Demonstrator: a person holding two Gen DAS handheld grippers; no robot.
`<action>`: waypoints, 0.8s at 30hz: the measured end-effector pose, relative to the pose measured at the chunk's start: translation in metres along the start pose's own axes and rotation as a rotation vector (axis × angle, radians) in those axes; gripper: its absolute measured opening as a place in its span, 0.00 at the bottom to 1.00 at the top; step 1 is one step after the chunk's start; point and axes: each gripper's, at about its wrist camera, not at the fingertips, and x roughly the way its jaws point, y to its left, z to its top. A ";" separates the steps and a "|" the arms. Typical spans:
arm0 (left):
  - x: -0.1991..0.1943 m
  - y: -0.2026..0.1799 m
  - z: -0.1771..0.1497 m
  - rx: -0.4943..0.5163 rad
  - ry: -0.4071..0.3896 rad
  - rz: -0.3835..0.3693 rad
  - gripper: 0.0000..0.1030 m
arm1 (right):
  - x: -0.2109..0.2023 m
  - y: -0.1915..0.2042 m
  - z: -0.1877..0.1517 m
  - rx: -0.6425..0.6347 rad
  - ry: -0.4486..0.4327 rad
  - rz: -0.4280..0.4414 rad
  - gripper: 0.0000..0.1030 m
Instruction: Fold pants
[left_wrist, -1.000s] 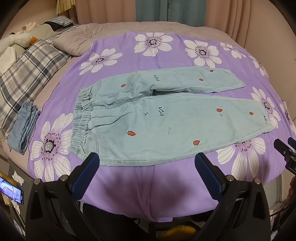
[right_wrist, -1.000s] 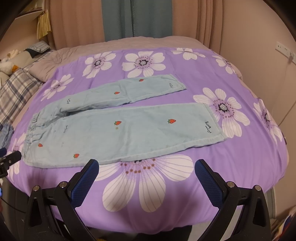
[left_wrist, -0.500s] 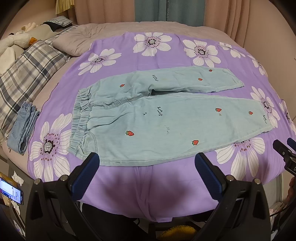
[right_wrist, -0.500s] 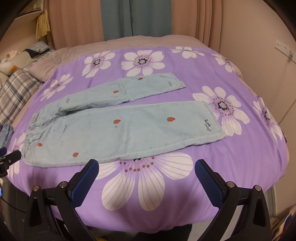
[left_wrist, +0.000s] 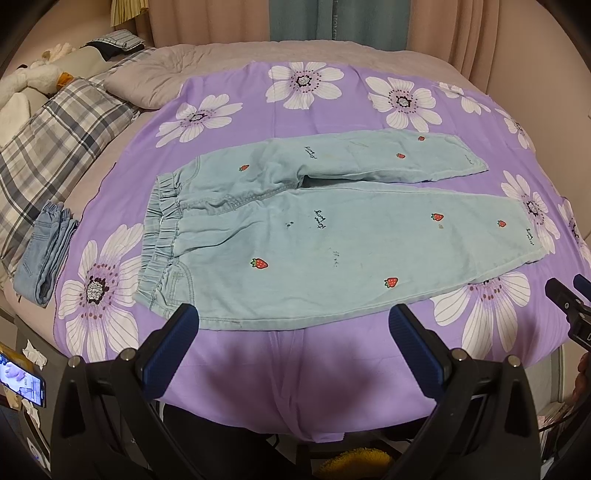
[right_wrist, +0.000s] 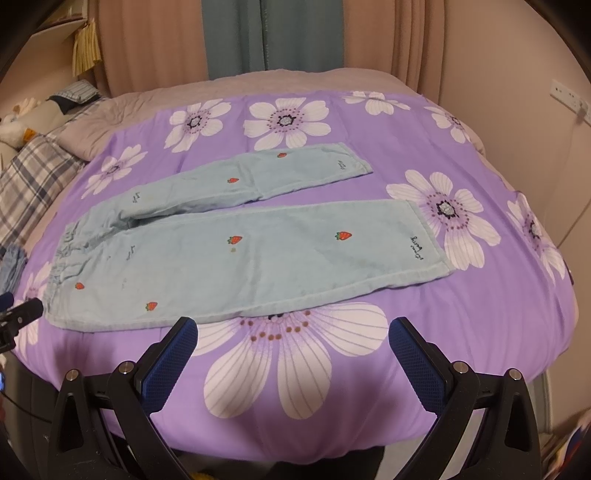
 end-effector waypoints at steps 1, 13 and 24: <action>0.001 0.001 0.000 -0.004 0.004 -0.005 1.00 | 0.000 0.000 0.000 -0.001 0.000 0.000 0.99; 0.067 0.095 -0.022 -0.406 0.133 -0.089 0.96 | 0.036 0.045 -0.013 -0.114 0.035 0.134 0.99; 0.099 0.156 -0.055 -0.746 0.057 -0.278 0.92 | 0.064 0.173 -0.054 -0.648 -0.087 0.235 0.97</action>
